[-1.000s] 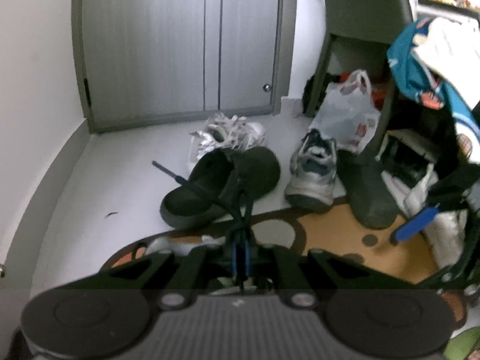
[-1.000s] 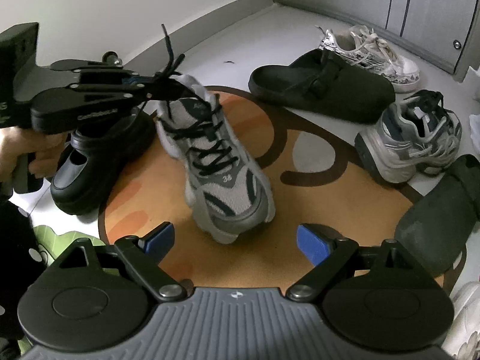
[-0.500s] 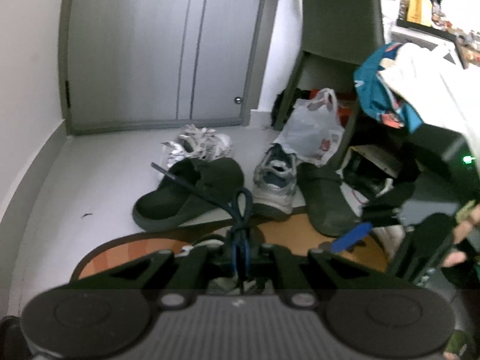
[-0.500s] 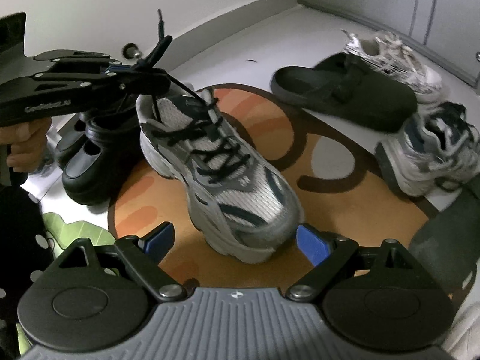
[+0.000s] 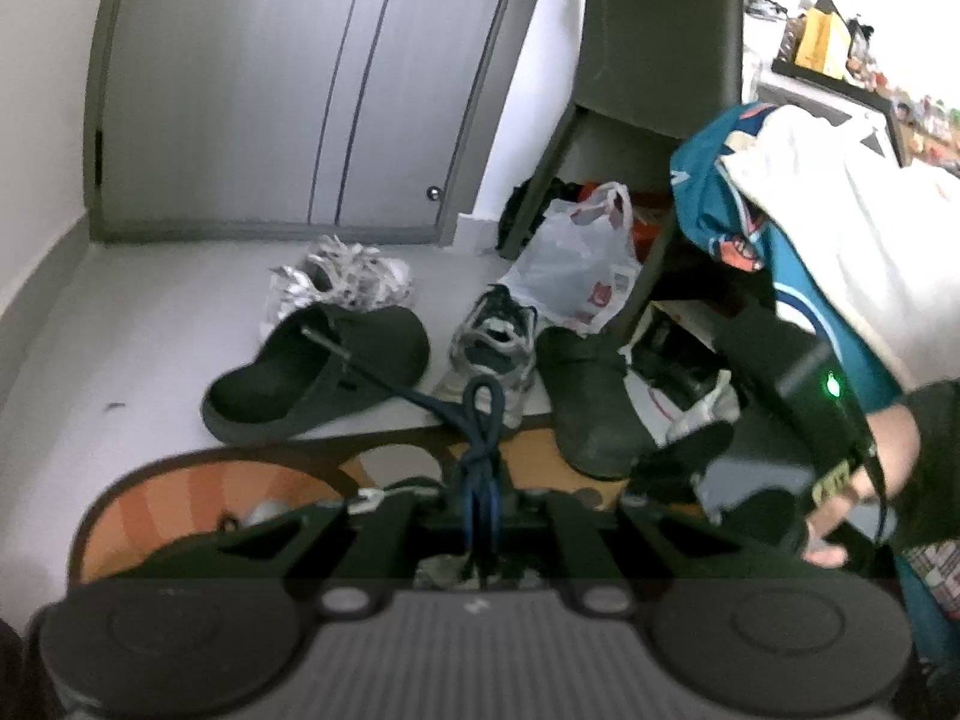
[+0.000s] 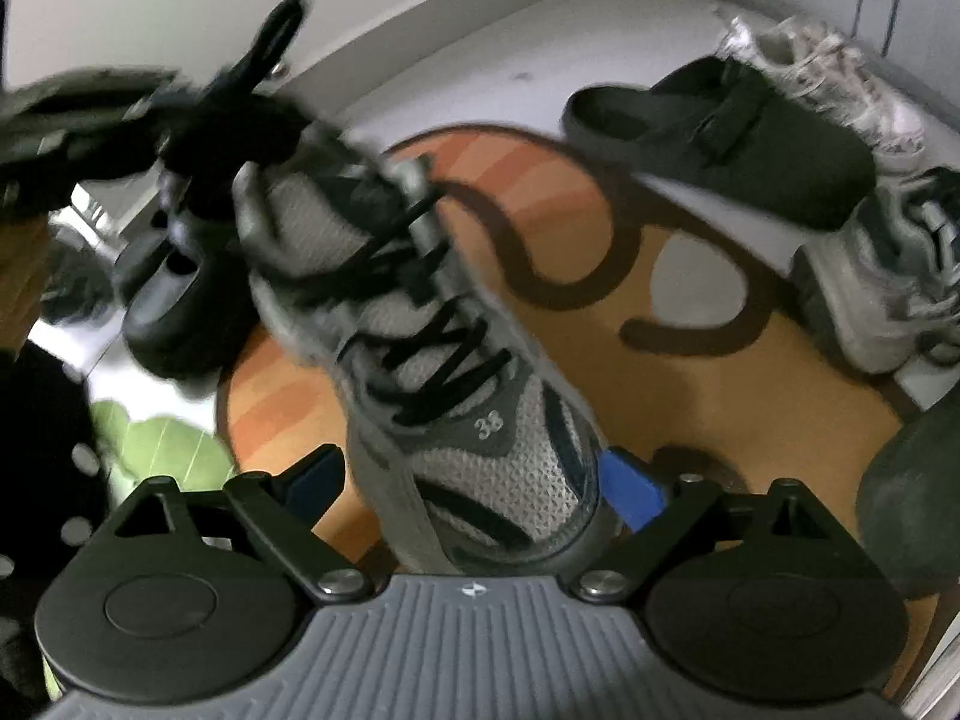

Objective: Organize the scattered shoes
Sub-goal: 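Lower the grey sneaker onto the mat beside the black clogs with the left tool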

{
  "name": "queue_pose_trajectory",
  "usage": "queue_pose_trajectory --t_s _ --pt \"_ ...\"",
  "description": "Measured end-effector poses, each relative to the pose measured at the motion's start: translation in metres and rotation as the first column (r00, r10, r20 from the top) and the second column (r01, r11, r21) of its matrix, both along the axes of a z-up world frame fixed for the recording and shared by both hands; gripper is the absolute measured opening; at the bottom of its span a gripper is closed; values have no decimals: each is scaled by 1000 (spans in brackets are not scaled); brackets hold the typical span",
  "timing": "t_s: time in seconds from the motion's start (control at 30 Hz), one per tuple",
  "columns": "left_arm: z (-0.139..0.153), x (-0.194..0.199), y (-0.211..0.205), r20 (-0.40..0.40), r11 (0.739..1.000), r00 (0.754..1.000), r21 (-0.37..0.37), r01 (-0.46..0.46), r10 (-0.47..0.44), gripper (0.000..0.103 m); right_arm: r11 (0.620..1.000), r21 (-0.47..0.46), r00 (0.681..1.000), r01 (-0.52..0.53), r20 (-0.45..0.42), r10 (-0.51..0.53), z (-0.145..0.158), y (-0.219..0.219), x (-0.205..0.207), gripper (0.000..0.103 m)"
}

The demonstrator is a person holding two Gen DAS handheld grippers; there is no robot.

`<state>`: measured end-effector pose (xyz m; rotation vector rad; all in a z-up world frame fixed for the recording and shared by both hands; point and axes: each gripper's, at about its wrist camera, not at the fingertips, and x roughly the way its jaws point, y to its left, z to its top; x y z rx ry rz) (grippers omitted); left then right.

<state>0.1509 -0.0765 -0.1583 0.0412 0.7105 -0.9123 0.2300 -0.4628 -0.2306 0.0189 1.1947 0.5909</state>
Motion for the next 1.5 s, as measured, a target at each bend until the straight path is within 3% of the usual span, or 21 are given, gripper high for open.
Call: queue_pose_trajectory --t_s 0.1,0.6,0.93,1.5 --pt "-6 -2 -3 -9 1000 1000 9 11 -11 5 997 43 998 -61 -28 62 0 14 -13 95" --pt "-35 1 5 -104 1000 994 14 10 -8 5 997 60 995 -58 -79 63 -18 38 -22 94" --pt "-35 9 -8 -105 999 994 -19 28 -30 5 995 68 992 -68 -99 74 -26 46 -26 96" --pt "-43 23 -5 -135 999 990 -13 -31 29 5 998 53 997 27 -77 -23 -28 32 -15 96"
